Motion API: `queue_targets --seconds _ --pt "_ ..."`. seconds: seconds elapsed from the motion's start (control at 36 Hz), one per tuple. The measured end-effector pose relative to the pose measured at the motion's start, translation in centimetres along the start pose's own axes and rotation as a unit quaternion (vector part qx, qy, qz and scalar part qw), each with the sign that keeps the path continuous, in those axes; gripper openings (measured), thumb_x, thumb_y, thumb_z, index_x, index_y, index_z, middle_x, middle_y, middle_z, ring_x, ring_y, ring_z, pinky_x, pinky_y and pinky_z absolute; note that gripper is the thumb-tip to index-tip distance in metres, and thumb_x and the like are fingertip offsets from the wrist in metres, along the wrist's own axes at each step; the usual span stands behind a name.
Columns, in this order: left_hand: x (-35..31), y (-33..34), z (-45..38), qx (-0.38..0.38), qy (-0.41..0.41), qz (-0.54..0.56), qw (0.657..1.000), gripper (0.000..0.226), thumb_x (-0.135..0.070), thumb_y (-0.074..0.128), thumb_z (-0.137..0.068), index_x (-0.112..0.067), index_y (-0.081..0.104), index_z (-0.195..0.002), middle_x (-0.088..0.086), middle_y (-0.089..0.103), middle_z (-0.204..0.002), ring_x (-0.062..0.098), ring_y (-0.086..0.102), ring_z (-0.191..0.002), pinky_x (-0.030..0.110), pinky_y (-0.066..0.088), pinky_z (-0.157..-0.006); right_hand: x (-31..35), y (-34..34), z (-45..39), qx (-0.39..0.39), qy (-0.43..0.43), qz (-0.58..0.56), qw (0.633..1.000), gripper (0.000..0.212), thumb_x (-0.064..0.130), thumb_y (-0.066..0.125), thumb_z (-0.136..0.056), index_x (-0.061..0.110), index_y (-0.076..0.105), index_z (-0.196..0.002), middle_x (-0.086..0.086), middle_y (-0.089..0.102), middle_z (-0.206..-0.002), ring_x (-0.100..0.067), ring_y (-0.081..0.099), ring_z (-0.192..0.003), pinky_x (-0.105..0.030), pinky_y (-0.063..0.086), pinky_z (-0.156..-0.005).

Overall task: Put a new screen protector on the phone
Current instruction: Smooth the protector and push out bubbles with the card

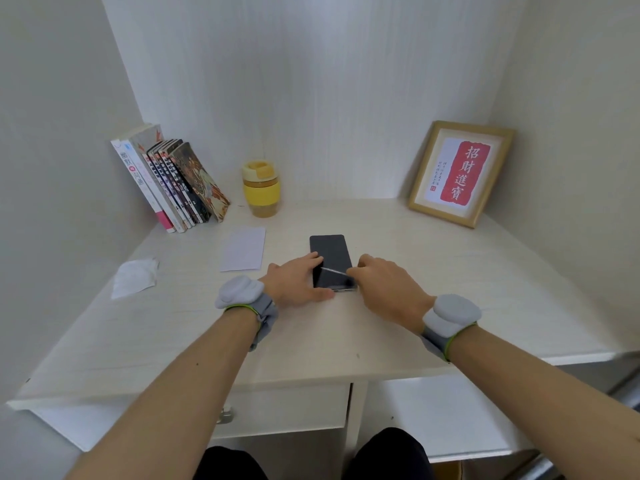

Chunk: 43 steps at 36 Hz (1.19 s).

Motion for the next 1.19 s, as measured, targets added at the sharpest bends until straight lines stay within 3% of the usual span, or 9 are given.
queue_targets --seconds 0.17,0.39,0.58,0.72,0.81,1.19 --pt "-0.1 -0.6 0.2 0.044 0.005 0.024 0.999 0.099 -0.066 0.059 -0.079 -0.025 0.009 -0.154 -0.014 0.001 -0.160 0.012 0.013 -0.147 0.045 0.013 -0.119 -1.5 -0.8 -0.7 -0.018 -0.023 0.000 1.000 0.044 0.002 0.046 -0.091 0.027 0.063 -0.122 -0.001 0.063 -0.108 -0.025 0.058 -0.093 -0.037 0.049 -0.075" --pt "-0.7 -1.2 0.1 0.090 0.008 0.033 0.995 0.108 -0.065 0.063 -0.077 -0.018 0.004 -0.154 -0.008 -0.003 -0.161 0.011 0.009 -0.147 0.026 0.009 -0.116 0.0 -1.2 -1.2 0.029 -0.065 -0.023 0.997 0.037 0.000 0.045 -0.084 0.021 0.066 -0.107 -0.003 0.058 -0.097 -0.025 0.053 -0.089 -0.031 0.036 -0.065" --pt "-0.9 -1.2 0.3 0.088 0.014 0.012 0.996 0.111 -0.061 0.067 -0.076 -0.013 0.003 -0.154 -0.005 -0.003 -0.161 0.012 0.007 -0.147 0.026 0.009 -0.116 0.0 -1.5 -1.9 0.037 -0.059 -0.050 0.996 0.033 0.002 0.047 -0.083 0.020 0.069 -0.101 -0.003 0.060 -0.093 -0.026 0.056 -0.085 -0.037 0.047 -0.071" --pt "-0.8 -1.2 0.3 0.090 0.010 0.010 0.996 0.112 -0.062 0.067 -0.076 -0.015 0.001 -0.154 -0.007 -0.006 -0.161 0.011 0.004 -0.148 0.027 0.008 -0.117 0.6 -1.4 -1.8 0.047 -0.060 -0.047 0.996 0.029 0.003 0.049 -0.081 0.018 0.069 -0.097 -0.002 0.056 -0.088 -0.026 0.053 -0.081 -0.035 0.043 -0.067" --pt "-0.8 -1.3 0.2 0.092 0.009 0.011 0.996 0.112 -0.062 0.067 -0.075 -0.017 0.002 -0.154 -0.008 -0.005 -0.161 0.011 0.006 -0.148 0.027 0.009 -0.117 0.9 -1.6 -1.8 0.057 -0.062 -0.040 0.996 0.023 0.004 0.050 -0.079 0.021 0.064 -0.086 0.000 0.051 -0.081 -0.025 0.049 -0.077 -0.032 0.036 -0.063" --pt "-0.9 -1.5 0.0 0.088 0.012 -0.006 0.996 0.110 -0.062 0.067 -0.075 -0.016 0.007 -0.154 -0.009 0.000 -0.161 0.012 0.012 -0.147 0.026 0.013 -0.115 0.9 -1.7 -2.5 0.072 -0.060 -0.055 0.994 0.032 0.009 0.051 -0.080 0.026 0.070 -0.099 0.002 0.051 -0.082 -0.026 0.054 -0.082 -0.033 0.040 -0.065"
Point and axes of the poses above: each hand's wrist, its own z-axis away from the middle knuckle, its own y-axis out of the palm, x = y × z, the point moved 3 cm from there along -z, towards the middle knuckle
